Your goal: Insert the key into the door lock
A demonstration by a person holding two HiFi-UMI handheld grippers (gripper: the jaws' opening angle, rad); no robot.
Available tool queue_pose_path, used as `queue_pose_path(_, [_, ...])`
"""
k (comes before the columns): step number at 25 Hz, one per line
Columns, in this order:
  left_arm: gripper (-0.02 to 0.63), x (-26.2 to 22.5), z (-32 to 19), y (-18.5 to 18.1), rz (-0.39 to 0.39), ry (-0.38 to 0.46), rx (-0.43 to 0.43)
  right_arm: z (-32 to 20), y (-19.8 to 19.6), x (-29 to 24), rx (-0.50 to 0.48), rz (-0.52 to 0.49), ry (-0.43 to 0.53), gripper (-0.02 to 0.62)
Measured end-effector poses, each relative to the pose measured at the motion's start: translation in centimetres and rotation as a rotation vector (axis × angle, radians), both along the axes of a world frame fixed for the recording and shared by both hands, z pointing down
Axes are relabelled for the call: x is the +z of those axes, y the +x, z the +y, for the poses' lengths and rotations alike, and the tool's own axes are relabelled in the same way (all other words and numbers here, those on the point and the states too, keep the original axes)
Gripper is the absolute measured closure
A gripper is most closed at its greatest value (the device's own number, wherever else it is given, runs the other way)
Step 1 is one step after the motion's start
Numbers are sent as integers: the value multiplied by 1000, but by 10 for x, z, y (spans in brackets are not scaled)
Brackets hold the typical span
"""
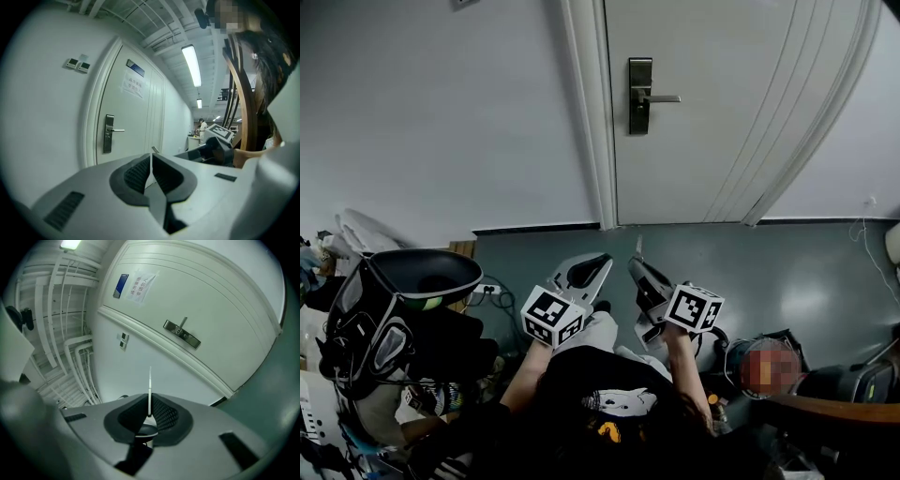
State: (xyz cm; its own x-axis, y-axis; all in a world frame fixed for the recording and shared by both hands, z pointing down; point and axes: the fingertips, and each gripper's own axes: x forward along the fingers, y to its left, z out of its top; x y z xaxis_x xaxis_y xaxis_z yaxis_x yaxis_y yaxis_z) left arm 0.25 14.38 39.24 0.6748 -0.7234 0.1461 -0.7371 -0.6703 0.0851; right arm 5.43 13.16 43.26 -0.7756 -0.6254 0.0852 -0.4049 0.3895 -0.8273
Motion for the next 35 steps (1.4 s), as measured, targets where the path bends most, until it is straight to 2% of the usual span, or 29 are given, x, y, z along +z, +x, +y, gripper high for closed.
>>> queue_pose_path(11, [586, 5, -31, -9, 8, -24, 0, -36, -7, 11, -1, -24, -40, 576])
queue_pose_path(26, [586, 8, -181, -36, 9, -21, 79, -178, -28, 27, 77, -25, -107, 575])
queue_pose_path(35, [586, 16, -245, -60, 17, -40, 125, -242, -56, 30, 99, -8, -136, 576])
